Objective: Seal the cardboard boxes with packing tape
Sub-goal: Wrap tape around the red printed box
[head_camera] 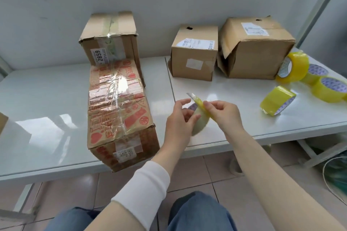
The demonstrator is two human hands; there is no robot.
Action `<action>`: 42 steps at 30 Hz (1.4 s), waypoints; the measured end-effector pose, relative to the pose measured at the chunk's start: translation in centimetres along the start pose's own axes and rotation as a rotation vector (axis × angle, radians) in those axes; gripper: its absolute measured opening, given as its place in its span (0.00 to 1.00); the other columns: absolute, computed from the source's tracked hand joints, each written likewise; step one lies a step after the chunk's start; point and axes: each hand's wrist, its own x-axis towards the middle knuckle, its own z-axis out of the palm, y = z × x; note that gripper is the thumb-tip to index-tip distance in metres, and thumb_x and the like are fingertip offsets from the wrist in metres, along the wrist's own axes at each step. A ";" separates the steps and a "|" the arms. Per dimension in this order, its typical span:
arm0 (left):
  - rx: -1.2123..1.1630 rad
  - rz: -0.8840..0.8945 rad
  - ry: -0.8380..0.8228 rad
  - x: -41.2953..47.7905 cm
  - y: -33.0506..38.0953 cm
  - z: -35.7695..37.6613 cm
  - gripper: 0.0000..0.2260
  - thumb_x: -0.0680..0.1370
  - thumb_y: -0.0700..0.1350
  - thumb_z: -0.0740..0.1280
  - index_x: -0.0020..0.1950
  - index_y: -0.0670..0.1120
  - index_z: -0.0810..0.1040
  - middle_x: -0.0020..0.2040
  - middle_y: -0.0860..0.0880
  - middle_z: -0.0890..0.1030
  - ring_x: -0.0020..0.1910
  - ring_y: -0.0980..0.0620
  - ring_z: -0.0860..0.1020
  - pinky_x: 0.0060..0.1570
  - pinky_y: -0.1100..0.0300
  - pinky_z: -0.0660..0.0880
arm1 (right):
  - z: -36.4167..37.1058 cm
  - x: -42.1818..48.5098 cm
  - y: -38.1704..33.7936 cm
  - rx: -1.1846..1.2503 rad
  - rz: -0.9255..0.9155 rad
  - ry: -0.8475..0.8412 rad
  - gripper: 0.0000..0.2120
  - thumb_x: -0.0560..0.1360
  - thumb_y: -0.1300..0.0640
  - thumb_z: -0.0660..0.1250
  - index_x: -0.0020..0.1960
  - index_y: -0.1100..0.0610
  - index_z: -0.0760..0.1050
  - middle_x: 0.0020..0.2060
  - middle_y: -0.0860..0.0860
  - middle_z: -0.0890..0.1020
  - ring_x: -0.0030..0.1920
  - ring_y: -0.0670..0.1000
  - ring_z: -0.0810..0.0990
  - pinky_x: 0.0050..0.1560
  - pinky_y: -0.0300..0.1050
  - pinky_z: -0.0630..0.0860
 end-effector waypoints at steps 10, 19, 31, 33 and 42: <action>0.423 0.349 -0.016 1.1 -2.9 2.4 0.12 0.72 0.50 0.72 0.47 0.45 0.74 0.42 0.49 0.80 0.40 0.49 0.77 0.46 0.56 0.72 | 0.1 2.6 2.5 -0.180 0.004 0.153 0.05 0.77 0.51 0.64 0.46 0.52 0.76 0.43 0.49 0.80 0.48 0.51 0.78 0.51 0.50 0.77; 0.680 0.565 0.016 0.2 -2.3 2.6 0.15 0.60 0.48 0.80 0.39 0.45 0.78 0.34 0.50 0.80 0.34 0.49 0.79 0.40 0.61 0.73 | -2.1 0.1 2.0 -0.150 -0.087 0.325 0.08 0.78 0.54 0.62 0.54 0.54 0.76 0.54 0.52 0.79 0.48 0.47 0.75 0.49 0.41 0.70; 0.631 0.581 0.423 -7.6 -0.9 -16.9 0.17 0.75 0.57 0.64 0.54 0.45 0.80 0.57 0.48 0.80 0.59 0.52 0.72 0.61 0.65 0.66 | 8.2 -9.7 -3.4 -0.237 -0.780 -0.143 0.22 0.73 0.41 0.60 0.61 0.52 0.77 0.61 0.46 0.75 0.61 0.44 0.68 0.61 0.23 0.56; 0.669 0.501 0.318 -6.8 -1.9 -18.0 0.19 0.73 0.59 0.63 0.55 0.48 0.82 0.62 0.48 0.78 0.65 0.48 0.72 0.64 0.53 0.67 | 9.1 -9.7 -3.8 -0.244 -0.780 -0.195 0.24 0.71 0.39 0.61 0.62 0.50 0.76 0.64 0.45 0.71 0.64 0.43 0.64 0.63 0.26 0.55; 0.551 0.525 0.157 -6.8 -5.9 -17.8 0.27 0.70 0.58 0.68 0.68 0.54 0.71 0.74 0.48 0.64 0.75 0.48 0.59 0.70 0.51 0.64 | 10.1 -8.4 -2.2 -0.262 -0.934 -0.256 0.33 0.68 0.44 0.71 0.69 0.49 0.64 0.71 0.56 0.64 0.70 0.47 0.61 0.67 0.33 0.62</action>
